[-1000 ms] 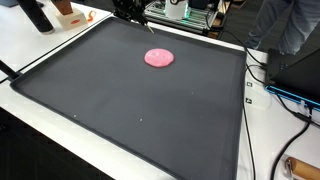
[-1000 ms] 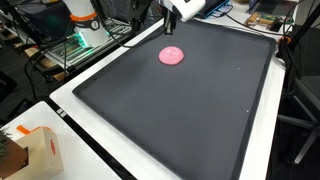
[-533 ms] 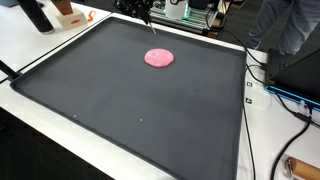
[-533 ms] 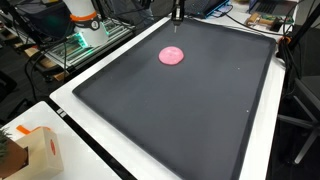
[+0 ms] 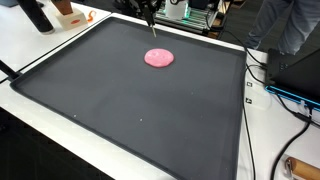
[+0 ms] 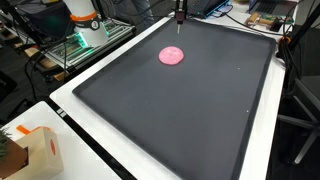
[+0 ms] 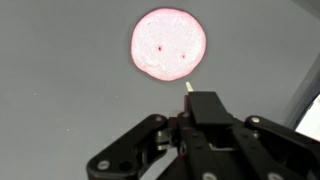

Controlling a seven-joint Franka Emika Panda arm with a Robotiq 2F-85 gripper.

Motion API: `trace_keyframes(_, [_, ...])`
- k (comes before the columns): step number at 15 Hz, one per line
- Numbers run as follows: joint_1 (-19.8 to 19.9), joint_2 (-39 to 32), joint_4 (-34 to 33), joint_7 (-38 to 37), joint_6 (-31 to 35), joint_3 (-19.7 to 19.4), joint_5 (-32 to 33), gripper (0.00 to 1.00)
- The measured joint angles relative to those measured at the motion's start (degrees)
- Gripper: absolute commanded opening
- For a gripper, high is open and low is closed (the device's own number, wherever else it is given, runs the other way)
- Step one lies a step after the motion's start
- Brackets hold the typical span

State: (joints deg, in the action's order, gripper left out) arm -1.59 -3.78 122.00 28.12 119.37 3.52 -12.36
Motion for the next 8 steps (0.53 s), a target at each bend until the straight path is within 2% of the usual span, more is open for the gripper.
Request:
trace_keyframes(5, [-1.4, 2.7, 2.1, -4.8, 0.6, 1.0, 4.2, 0.03])
trace_keyframes(6, [-1.6, 3.3, 2.4, -5.6, 0.7, 1.1, 4.8, 0.12])
trace_keyframes(8, [-2.1, 4.4, 3.1, -6.3, 1.1, 1.3, 5.9, 0.12])
